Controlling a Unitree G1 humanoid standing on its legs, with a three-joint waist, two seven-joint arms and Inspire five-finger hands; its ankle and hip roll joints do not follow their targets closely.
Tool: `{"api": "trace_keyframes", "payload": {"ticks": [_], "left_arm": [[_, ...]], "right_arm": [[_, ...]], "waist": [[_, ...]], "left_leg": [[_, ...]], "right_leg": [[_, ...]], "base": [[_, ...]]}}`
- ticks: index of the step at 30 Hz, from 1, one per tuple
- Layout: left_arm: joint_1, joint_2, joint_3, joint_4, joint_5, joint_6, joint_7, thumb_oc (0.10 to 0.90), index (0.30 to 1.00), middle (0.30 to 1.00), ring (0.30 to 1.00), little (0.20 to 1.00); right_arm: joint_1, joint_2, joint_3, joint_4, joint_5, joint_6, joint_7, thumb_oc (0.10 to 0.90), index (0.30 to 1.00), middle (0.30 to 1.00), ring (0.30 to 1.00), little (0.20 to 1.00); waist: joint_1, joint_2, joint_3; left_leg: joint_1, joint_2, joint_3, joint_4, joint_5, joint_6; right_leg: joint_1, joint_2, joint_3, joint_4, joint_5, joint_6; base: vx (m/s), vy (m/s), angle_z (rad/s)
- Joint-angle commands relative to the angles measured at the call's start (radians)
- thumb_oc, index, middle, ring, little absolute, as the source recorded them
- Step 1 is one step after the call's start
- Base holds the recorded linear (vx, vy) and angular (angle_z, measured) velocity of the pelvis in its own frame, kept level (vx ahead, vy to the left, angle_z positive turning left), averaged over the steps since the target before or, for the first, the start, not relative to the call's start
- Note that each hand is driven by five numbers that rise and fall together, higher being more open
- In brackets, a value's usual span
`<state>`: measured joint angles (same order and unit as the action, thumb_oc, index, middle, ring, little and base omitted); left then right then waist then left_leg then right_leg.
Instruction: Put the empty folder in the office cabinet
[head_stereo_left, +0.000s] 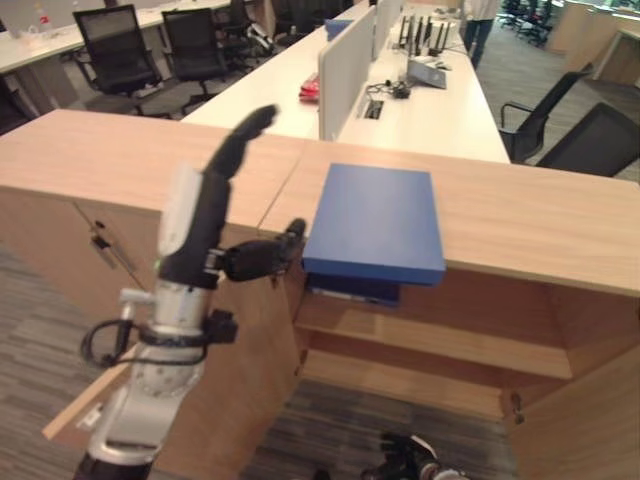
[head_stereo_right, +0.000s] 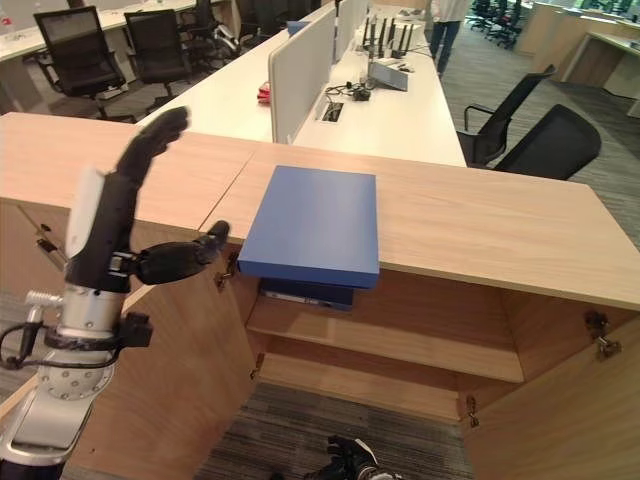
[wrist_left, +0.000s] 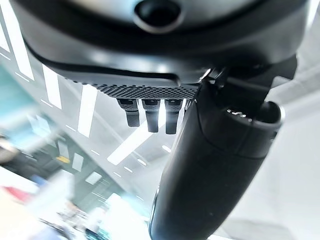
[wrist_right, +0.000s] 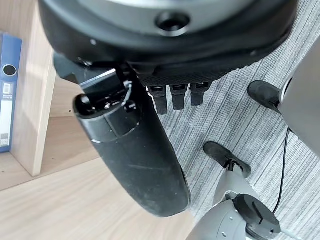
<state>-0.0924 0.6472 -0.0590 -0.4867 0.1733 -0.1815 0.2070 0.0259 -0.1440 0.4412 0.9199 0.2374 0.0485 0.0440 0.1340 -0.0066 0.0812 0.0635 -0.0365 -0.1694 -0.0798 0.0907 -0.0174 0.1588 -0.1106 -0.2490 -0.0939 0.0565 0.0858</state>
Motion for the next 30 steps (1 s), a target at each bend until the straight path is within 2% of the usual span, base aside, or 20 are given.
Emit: {"api": "trace_keyframes", "payload": {"ticks": [1,5,11,17,21,27,28,30], "left_arm": [[-0.115,0.026,-0.003,-0.054,0.014,-0.071,-0.004,0.800,0.900,0.900,0.900,0.900],[-0.155,0.046,-0.058,-0.031,-0.001,-0.071,-0.039,0.800,0.900,0.900,0.900,0.900],[-0.158,0.030,-0.113,0.031,-0.045,-0.061,-0.066,0.800,0.900,0.900,0.900,0.900],[-0.150,0.049,-0.123,0.079,0.011,-0.043,-0.092,0.800,0.900,0.900,0.900,0.900],[-0.163,0.076,-0.124,0.114,0.109,-0.029,-0.127,0.800,0.900,0.900,0.900,0.900],[-0.166,0.116,-0.129,0.130,0.186,-0.025,-0.166,0.800,0.900,0.900,0.900,0.900],[-0.161,0.118,-0.141,0.137,0.190,-0.030,-0.164,0.800,0.900,0.900,0.900,0.900],[-0.146,0.127,-0.150,0.160,0.194,-0.025,-0.161,0.800,0.900,0.900,0.900,0.900]], "right_arm": [[-0.082,0.017,0.049,0.002,-0.003,-0.052,0.008,0.800,0.900,0.900,0.900,0.900],[-0.078,0.013,0.050,0.005,-0.007,-0.052,0.013,0.800,0.900,0.900,0.900,0.900],[-0.067,0.012,0.047,0.008,-0.009,-0.050,0.016,0.800,0.900,0.900,0.900,0.900],[-0.059,0.012,0.028,0.029,-0.012,-0.049,0.011,0.800,0.900,0.900,0.900,0.900],[-0.009,-0.018,0.018,0.037,-0.043,-0.062,0.030,0.800,0.900,0.900,0.900,0.900],[-0.016,-0.011,0.001,0.050,-0.039,-0.053,0.041,0.800,0.900,0.900,0.900,0.900],[-0.040,0.018,0.005,0.056,0.001,-0.049,0.034,0.800,0.900,0.900,0.900,0.900],[-0.079,0.023,0.013,0.055,-0.011,-0.034,0.014,0.800,0.900,0.900,0.900,0.900]], "waist": [[-0.016,-0.029,-0.065],[-0.029,-0.024,-0.068],[-0.042,-0.024,-0.072],[-0.046,-0.022,-0.075],[-0.061,-0.018,-0.073],[-0.066,-0.011,-0.075],[-0.062,-0.009,-0.078],[-0.055,-0.008,-0.083]], "left_leg": [[0.046,0.004,0.018,-0.007,-0.120,0.009],[0.054,0.006,0.027,-0.007,-0.124,0.010],[0.060,0.009,0.037,-0.007,-0.127,0.010],[0.068,0.011,0.046,-0.007,-0.130,0.012],[0.071,0.011,0.056,-0.007,-0.133,0.015],[0.074,0.011,0.062,-0.007,-0.134,0.017],[0.076,0.011,0.062,-0.007,-0.134,0.016],[0.080,0.012,0.067,-0.007,-0.135,0.015]], "right_leg": [[-0.007,-0.012,-0.006,0.008,-0.029,0.020],[-0.007,-0.009,0.004,0.008,-0.027,0.021],[-0.004,-0.008,0.014,0.007,-0.028,0.021],[-0.005,-0.006,0.027,0.007,-0.025,0.021],[-0.010,-0.003,0.038,0.007,-0.024,0.023],[-0.012,-0.001,0.046,0.007,-0.025,0.025],[-0.011,-0.002,0.046,0.007,-0.026,0.024],[-0.008,-0.001,0.047,0.007,-0.029,0.024]], "base": [[0.01,0.003,-0.09],[0.01,0.007,-0.15],[0.00,0.001,-0.03],[0.00,0.006,-0.12],[-0.01,0.008,-0.05],[0.00,0.005,-0.07],[0.00,0.000,0.00],[0.00,0.000,0.00]]}}
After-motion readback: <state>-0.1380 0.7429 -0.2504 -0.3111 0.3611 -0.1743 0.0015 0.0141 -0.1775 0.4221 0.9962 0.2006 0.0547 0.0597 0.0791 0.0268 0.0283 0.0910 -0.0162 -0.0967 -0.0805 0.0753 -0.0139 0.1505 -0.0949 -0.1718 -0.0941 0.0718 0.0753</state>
